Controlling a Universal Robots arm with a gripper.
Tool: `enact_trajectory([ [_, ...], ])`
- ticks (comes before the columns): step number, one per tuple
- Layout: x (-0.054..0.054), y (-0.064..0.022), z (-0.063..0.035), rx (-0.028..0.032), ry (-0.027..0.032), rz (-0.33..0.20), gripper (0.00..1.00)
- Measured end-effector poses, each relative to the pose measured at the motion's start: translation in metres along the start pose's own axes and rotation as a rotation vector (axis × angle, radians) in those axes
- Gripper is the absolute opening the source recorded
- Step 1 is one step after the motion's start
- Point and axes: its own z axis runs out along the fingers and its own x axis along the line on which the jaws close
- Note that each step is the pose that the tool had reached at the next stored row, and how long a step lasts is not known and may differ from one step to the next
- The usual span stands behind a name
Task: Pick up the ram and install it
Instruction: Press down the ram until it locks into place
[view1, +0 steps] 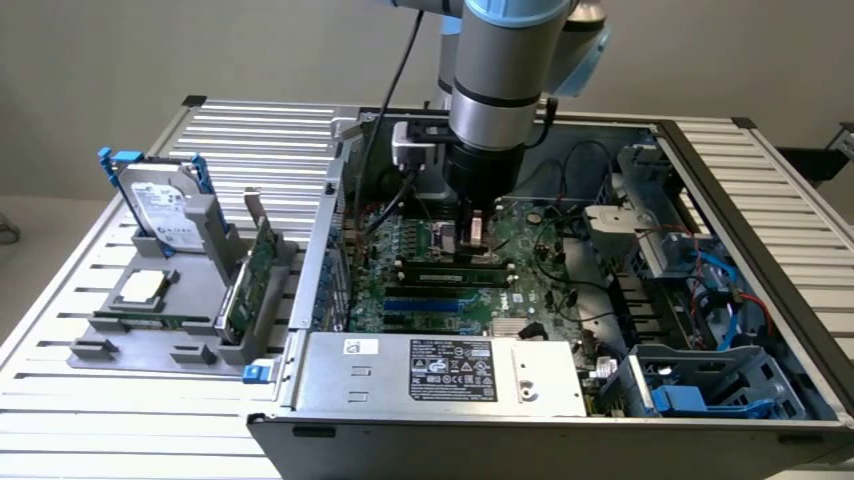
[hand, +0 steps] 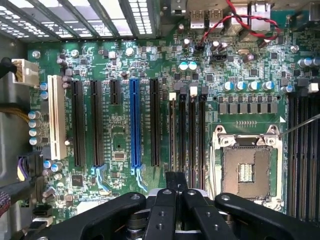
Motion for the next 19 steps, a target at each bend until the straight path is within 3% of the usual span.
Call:
enact_trajectory([
  [19, 0.0, 0.0, 0.0005, -0.0054, -0.0094, 0.301, 0.11],
])
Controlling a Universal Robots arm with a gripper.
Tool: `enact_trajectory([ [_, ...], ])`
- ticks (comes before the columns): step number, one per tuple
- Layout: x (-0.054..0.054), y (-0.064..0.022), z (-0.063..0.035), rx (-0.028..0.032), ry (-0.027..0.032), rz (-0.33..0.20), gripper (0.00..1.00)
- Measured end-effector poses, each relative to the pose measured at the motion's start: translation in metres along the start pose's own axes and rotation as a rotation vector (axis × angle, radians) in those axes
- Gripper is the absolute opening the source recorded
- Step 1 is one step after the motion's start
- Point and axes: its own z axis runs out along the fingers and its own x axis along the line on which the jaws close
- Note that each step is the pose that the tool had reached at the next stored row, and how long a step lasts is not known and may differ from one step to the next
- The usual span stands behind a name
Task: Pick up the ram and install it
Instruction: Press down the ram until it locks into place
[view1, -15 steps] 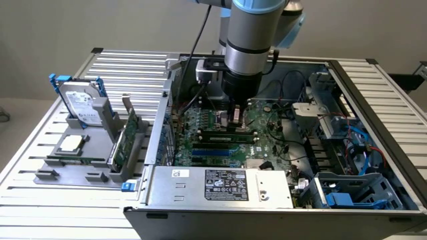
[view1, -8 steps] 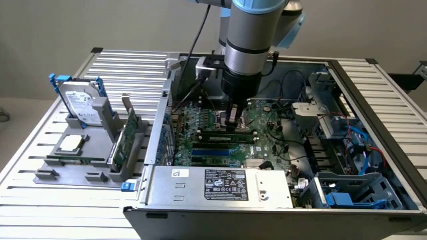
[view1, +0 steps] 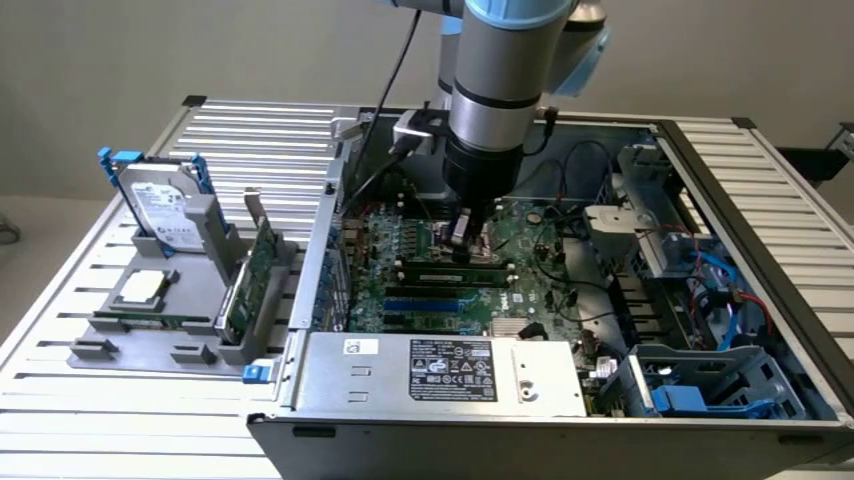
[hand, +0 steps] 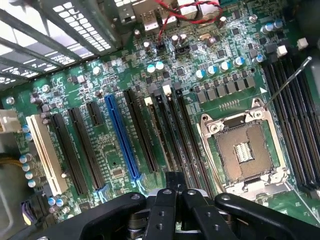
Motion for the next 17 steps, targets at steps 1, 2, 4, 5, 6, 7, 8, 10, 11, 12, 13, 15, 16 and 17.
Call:
enact_trajectory([
  [1, 0.0, 0.0, 0.0001, -0.0003, -0.0003, 0.015, 0.11],
  [2, 0.0, 0.0, 0.0002, -0.0005, -0.0004, 0.031, 0.11],
  [4, 0.0001, 0.0, 0.0004, -0.0009, -0.0004, 0.061, 0.11],
  [5, 0.0, 0.0, 0.0007, -0.0009, -0.0004, 0.076, 0.11],
  [6, 0.0, 0.0, 0.0009, -0.0009, -0.0002, 0.091, 0.11],
  [7, 0.0, 0.0, 0.0011, -0.0008, 0.0001, 0.105, 0.11],
  [8, 0.0, -0.0001, 0.0013, -0.0005, 0.0005, 0.12, 0.11],
  [10, 0.0, -0.0001, 0.0016, -0.0001, 0.0012, 0.149, 0.11],
  [11, 0.0, -0.0001, 0.0019, 0.0002, 0.0016, 0.164, 0.11],
  [12, 0.0, -0.0001, 0.002, 0.0004, 0.0019, 0.178, 0.11],
  [13, 0.0, -0.0001, 0.0022, 0.0007, 0.0024, 0.192, 0.11],
  [15, -0.0001, -0.0001, 0.0027, 0.0013, 0.003, 0.221, 0.11],
  [16, -0.0001, -0.0001, 0.0029, 0.0015, 0.0034, 0.235, 0.11],
  [17, -0.0001, -0.0001, 0.0031, 0.0018, 0.0037, 0.25, 0.11],
])
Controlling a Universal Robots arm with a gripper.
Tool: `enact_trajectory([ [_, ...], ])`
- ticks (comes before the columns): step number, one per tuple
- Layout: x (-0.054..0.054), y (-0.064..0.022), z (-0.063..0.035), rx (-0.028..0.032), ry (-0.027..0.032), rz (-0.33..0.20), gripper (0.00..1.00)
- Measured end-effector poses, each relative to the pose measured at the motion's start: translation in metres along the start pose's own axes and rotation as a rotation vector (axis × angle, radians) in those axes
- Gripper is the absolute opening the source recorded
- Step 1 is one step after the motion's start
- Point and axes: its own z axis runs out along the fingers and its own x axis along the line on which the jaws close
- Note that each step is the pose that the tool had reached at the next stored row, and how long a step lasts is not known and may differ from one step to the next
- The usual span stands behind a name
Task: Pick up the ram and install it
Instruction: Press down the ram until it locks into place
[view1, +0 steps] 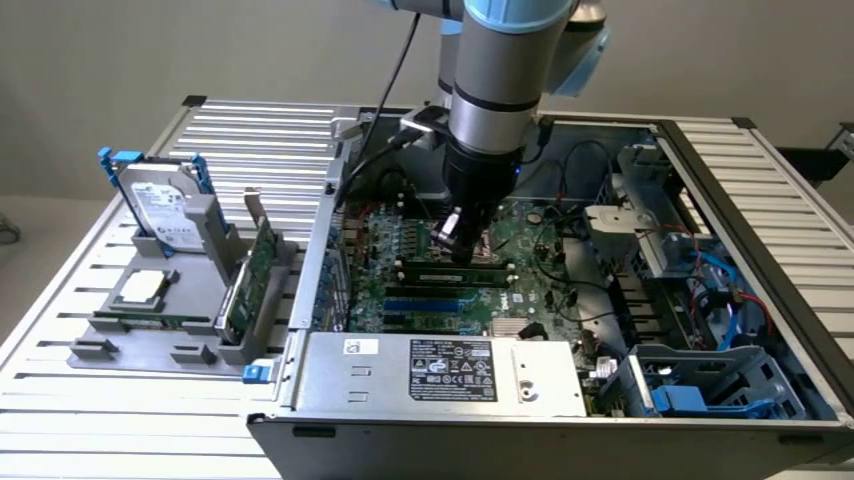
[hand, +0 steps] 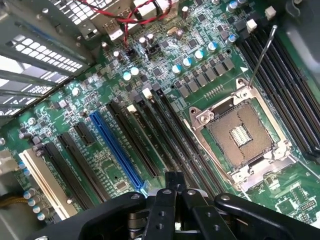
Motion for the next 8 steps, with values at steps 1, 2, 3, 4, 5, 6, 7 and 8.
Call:
enact_trajectory([
  [1, 0.0, 0.0, 0.0002, 0.0003, 0.0004, 0.014, 0.11],
  [2, 0.0, 0.0, 0.0004, 0.0006, 0.0007, 0.028, 0.11],
  [3, 0.0, 0.0, 0.0006, 0.0008, 0.001, 0.042, 0.11],
  [4, 0.0, 0.0, 0.0008, 0.0011, 0.0013, 0.057, 0.11],
  [5, 0.0, 0.0, 0.001, 0.0014, 0.0018, 0.072, 0.11],
  [6, 0.0, 0.0, 0.0011, 0.0017, 0.0022, 0.086, 0.11],
  [7, 0.0, 0.0, 0.0014, 0.002, 0.0025, 0.101, 0.11],
  [8, 0.0, 0.0, 0.0016, 0.0022, 0.0028, 0.115, 0.11],
])
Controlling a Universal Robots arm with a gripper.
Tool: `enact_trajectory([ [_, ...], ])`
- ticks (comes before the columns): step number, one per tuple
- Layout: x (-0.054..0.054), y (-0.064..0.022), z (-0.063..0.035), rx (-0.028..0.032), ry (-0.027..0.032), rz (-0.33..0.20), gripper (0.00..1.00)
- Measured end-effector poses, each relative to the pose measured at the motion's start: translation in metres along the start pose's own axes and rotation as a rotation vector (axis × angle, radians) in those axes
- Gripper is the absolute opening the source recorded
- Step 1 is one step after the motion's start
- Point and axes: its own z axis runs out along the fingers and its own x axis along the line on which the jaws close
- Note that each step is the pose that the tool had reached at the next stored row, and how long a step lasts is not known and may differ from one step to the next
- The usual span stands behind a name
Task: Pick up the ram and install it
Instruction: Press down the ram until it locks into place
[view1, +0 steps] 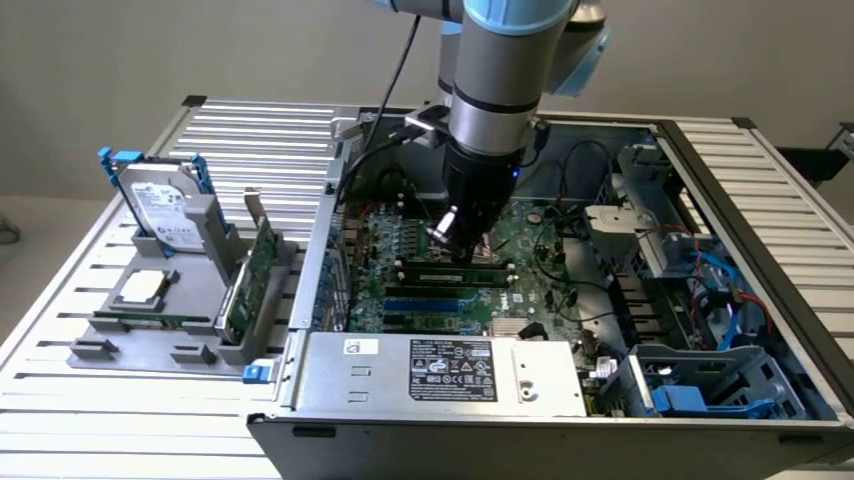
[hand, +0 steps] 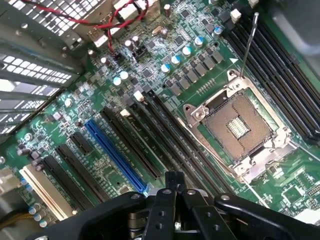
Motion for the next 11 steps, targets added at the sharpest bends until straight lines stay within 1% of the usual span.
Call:
enact_trajectory([
  [11, 0.0, 0.0, 0.002, 0.0007, 0.0031, 0.161, 0.11],
])
